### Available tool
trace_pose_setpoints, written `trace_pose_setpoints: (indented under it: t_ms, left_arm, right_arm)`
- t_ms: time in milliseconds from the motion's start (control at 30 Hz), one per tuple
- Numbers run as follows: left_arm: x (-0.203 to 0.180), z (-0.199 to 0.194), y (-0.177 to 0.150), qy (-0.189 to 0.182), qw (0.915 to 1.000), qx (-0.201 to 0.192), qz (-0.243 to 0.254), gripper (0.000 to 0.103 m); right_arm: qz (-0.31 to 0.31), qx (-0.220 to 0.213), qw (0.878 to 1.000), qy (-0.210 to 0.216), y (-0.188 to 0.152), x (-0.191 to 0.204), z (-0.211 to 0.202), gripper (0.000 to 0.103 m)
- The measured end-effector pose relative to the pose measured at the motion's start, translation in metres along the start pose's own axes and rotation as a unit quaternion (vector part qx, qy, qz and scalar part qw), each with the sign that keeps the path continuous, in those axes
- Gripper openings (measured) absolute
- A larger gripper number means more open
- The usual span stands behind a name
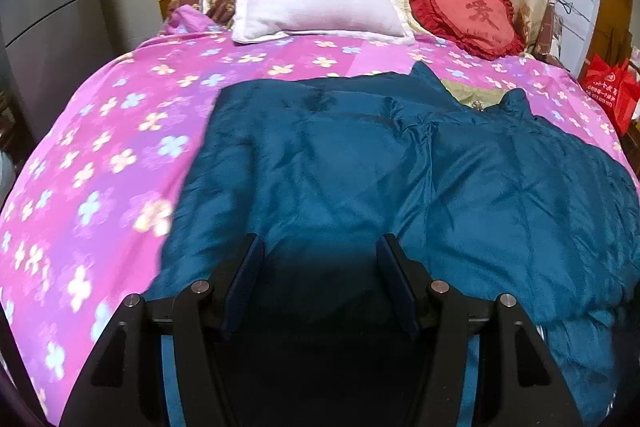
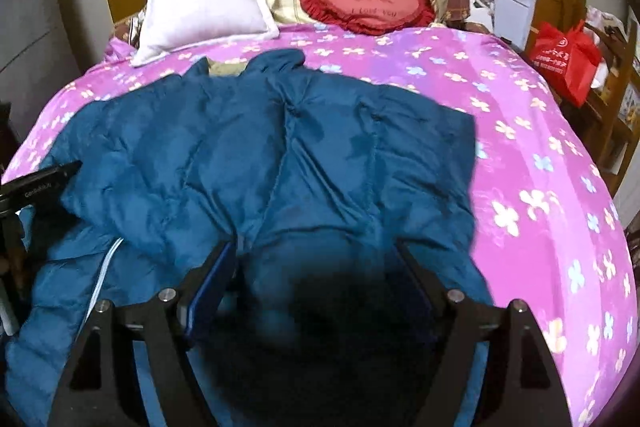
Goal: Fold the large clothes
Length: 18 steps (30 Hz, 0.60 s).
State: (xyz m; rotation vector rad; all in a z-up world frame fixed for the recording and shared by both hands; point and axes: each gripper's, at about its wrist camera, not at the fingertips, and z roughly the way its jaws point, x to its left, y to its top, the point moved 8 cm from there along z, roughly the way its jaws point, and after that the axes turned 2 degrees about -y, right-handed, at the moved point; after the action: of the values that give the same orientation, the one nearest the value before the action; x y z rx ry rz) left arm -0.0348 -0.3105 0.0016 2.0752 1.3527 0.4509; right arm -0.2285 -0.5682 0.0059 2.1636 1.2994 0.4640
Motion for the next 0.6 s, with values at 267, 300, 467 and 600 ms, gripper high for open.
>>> trace_pose_setpoints:
  t_ms: [267, 300, 467, 600]
  left_arm:
    - [0.019, -0.054, -0.032, -0.012, 0.9999, 0.002, 0.002, 0.040]
    - [0.021, -0.059, -0.036, -0.013, 0.9999, 0.002, 0.003, 0.040]
    - [0.031, -0.092, -0.065, 0.001, 0.9997, -0.003, 0.022, 0.040]
    - [0.041, -0.113, -0.085, 0.012, 0.9995, -0.007, 0.029, 0.040]
  right_arm:
    - [0.046, 0.029, 0.999, 0.002, -0.035, -0.032, -0.036, 0.086]
    - [0.048, 0.032, 0.998, 0.000, -0.040, -0.034, -0.039, 0.086]
    - [0.056, 0.046, 0.997, 0.007, -0.070, -0.036, -0.058, 0.086]
    - [0.068, 0.049, 0.996, 0.022, -0.092, -0.033, -0.074, 0.086]
